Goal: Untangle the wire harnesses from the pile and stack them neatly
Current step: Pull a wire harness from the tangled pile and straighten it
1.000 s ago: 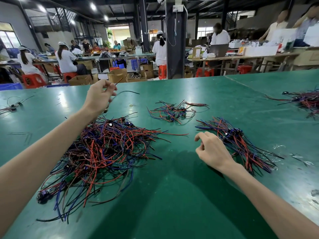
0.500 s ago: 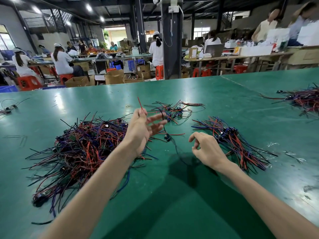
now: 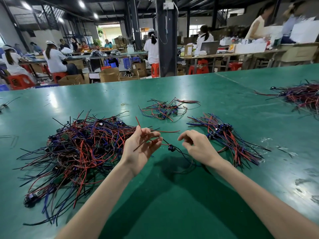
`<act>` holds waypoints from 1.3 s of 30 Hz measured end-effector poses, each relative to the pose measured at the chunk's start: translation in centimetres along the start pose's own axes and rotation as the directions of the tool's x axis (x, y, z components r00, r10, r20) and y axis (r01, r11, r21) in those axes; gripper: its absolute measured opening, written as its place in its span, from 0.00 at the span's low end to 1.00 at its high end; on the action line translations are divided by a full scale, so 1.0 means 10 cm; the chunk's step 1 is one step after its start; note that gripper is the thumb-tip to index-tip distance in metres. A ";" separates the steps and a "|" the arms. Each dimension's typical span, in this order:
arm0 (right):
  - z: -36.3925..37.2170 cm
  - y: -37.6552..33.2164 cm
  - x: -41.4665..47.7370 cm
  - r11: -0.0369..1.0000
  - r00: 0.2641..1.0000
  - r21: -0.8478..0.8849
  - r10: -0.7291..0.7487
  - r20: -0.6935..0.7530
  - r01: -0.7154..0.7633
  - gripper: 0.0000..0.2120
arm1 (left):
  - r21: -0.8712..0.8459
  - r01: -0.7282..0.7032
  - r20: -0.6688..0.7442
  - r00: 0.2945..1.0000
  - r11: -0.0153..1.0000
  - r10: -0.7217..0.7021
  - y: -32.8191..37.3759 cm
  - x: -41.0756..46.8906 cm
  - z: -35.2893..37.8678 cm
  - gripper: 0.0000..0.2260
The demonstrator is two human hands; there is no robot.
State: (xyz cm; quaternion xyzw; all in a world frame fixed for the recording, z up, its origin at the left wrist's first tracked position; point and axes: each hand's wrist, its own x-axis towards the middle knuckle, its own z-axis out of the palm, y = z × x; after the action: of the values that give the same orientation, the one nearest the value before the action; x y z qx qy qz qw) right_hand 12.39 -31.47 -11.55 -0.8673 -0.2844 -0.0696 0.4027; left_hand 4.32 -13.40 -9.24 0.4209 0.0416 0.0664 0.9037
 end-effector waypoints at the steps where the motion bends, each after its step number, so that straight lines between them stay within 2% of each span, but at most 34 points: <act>1: 0.00 -0.01 -0.01 0.999 1.000 0.049 0.008 0.005 -0.008 0.10 | 0.011 0.023 0.020 1.000 1.000 -0.023 0.00 -0.02 0.01 0.19; 4: 0.00 -0.03 -0.02 0.971 0.998 0.231 0.046 0.037 -0.053 0.11 | -0.035 0.089 0.078 0.993 0.995 -0.087 -0.02 -0.06 0.05 0.21; 7: 0.01 -0.03 -0.02 0.934 0.995 0.348 0.057 0.079 -0.082 0.13 | -0.181 0.155 0.105 0.985 0.971 -0.138 0.00 -0.08 0.06 0.22; 11: 0.02 -0.03 -0.02 0.894 0.991 0.433 0.075 0.114 -0.117 0.12 | -0.330 0.244 0.124 0.969 0.912 -0.214 0.03 -0.09 0.05 0.09; 13: 0.04 -0.04 -0.03 0.862 0.985 0.484 0.093 0.146 -0.153 0.11 | -0.377 0.270 0.130 0.963 0.886 -0.238 0.03 -0.10 0.04 0.08; 17: 0.08 -0.10 -0.05 0.781 0.959 0.573 0.113 0.261 -0.248 0.11 | -0.459 0.246 0.106 0.969 0.854 -0.222 0.03 -0.09 -0.01 0.12; 19: 0.08 -0.16 -0.06 0.704 0.930 0.630 0.122 0.347 -0.327 0.10 | -0.490 0.211 0.070 0.977 0.846 -0.203 0.03 -0.06 -0.02 0.14; 21: 0.09 -0.23 -0.09 0.636 0.895 0.659 0.121 0.430 -0.402 0.06 | -0.498 0.176 0.032 0.982 0.849 -0.185 0.02 -0.03 -0.02 0.16; 24: 0.15 -0.29 -0.15 0.693 0.880 0.594 0.128 0.456 -0.409 0.06 | -0.498 0.148 0.008 0.986 0.854 -0.166 0.00 -0.01 -0.04 0.16; 26: 0.19 -0.31 -0.19 0.701 0.877 0.585 0.122 0.465 -0.408 0.06 | -0.420 0.134 -0.012 0.988 0.897 -0.154 -0.01 0.01 -0.05 0.16; 27: 0.21 -0.31 -0.20 0.683 0.877 0.603 0.118 0.466 -0.412 0.05 | -0.321 0.099 -0.044 0.992 0.942 -0.119 -0.04 0.03 -0.05 0.15; 29: 0.24 -0.31 -0.21 0.634 0.880 0.647 0.119 0.459 -0.423 0.04 | 0.062 -0.068 -0.149 0.986 0.996 0.077 -0.12 0.07 -0.05 0.15; 31: 0.24 -0.30 -0.20 0.604 0.891 0.681 0.114 0.440 -0.414 0.05 | 0.432 -0.194 -0.189 0.935 0.881 0.299 -0.22 0.08 -0.05 0.15; 32: 0.23 -0.29 -0.20 0.596 0.898 0.695 0.111 0.426 -0.403 0.05 | 0.511 -0.204 -0.186 0.922 0.835 0.339 -0.26 0.08 -0.06 0.16; 34: 0.23 -0.29 -0.18 0.577 0.906 0.717 0.107 0.409 -0.391 0.06 | 0.541 -0.167 -0.184 0.933 0.825 0.309 -0.29 0.08 -0.08 0.16; 37: 0.22 -0.28 -0.16 0.565 0.902 0.721 0.103 0.420 -0.400 0.07 | 0.502 -0.048 -0.124 0.984 0.863 0.127 -0.30 0.07 -0.07 0.09; 39: 0.22 -0.28 -0.16 0.568 0.892 0.709 0.106 0.439 -0.417 0.07 | 0.527 -0.037 -0.070 0.994 0.849 0.087 -0.31 0.06 -0.07 0.05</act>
State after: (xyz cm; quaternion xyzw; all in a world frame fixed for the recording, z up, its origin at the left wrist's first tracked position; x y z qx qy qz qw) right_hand 9.28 -29.14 -11.76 -0.6307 -0.2177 0.2785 0.6908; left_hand 5.09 -14.74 -12.04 0.6490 0.0855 0.1006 0.7492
